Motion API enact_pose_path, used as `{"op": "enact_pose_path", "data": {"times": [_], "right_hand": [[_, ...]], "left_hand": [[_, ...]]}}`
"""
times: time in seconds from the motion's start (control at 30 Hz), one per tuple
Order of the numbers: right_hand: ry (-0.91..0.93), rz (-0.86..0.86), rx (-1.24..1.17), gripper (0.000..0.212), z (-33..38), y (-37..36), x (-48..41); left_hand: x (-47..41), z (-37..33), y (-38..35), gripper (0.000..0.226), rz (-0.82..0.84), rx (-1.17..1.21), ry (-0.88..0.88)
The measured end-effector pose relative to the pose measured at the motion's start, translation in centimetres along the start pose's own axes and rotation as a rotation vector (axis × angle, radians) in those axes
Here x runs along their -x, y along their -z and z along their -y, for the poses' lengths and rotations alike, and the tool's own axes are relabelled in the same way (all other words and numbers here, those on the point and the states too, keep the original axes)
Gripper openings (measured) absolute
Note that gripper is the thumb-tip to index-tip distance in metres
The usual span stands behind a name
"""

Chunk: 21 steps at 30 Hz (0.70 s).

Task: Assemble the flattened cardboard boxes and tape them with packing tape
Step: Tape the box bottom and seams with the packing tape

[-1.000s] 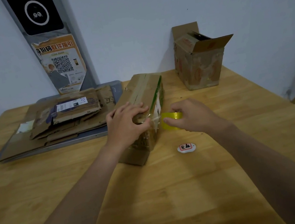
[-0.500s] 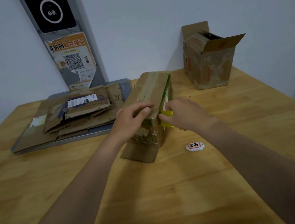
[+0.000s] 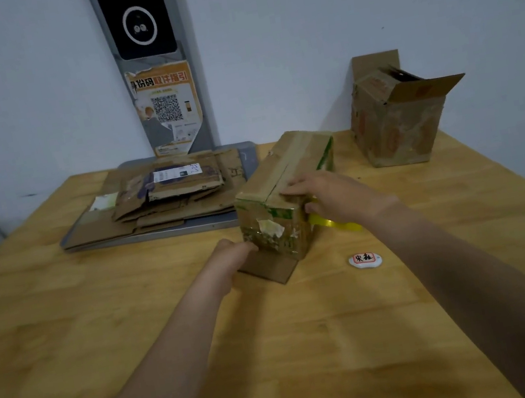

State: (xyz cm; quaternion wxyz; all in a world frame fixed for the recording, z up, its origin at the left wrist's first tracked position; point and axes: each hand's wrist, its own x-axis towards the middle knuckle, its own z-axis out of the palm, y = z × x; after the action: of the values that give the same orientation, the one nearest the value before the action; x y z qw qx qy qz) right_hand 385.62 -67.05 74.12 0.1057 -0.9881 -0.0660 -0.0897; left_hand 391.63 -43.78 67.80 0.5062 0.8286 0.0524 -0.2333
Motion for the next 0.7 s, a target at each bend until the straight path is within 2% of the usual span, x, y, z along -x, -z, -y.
{"op": "enact_pose_path", "data": {"times": [0.1, 0.2, 0.27, 0.37, 0.4, 0.5, 0.63, 0.7], "right_hand": [[-0.028, 0.018, 0.004, 0.065, 0.0, 0.0, 0.3], [-0.039, 0.003, 0.006, 0.075, -0.1, 0.1, 1.1], [-0.037, -0.013, 0.037, 0.085, -0.2, 0.0, 1.8], [-0.016, -0.103, 0.076, 0.091, -0.2, -0.2, 3.1], [-0.002, -0.148, 0.076, 0.090, -0.2, -0.2, 3.5], [0.028, -0.272, 0.024, 0.086, -0.3, 0.7, 4.3], [0.041, -0.412, -0.025, 0.085, 0.3, 3.9, 4.9], [0.033, -0.495, -0.028, 0.073, 1.2, 5.8, 5.1]], "left_hand": [[0.3, -0.7, -0.4, 0.054, -0.038, 0.229, 0.032], [0.5, -1.0, -0.3, 0.024, -0.131, 0.528, 0.073], [0.6, -0.7, -0.2, 0.022, -0.154, 0.692, 0.082], [1.3, -0.4, -0.5, 0.016, -0.086, 0.741, 0.056], [1.6, -0.6, -0.6, 0.013, -0.065, 0.712, 0.012], [2.6, -2.7, -0.5, 0.029, -0.094, 0.588, -0.245], [4.9, -8.0, 0.6, 0.025, -0.294, 0.408, -0.624], [6.0, -11.0, 1.3, 0.024, -0.389, 0.331, -0.761]]}}
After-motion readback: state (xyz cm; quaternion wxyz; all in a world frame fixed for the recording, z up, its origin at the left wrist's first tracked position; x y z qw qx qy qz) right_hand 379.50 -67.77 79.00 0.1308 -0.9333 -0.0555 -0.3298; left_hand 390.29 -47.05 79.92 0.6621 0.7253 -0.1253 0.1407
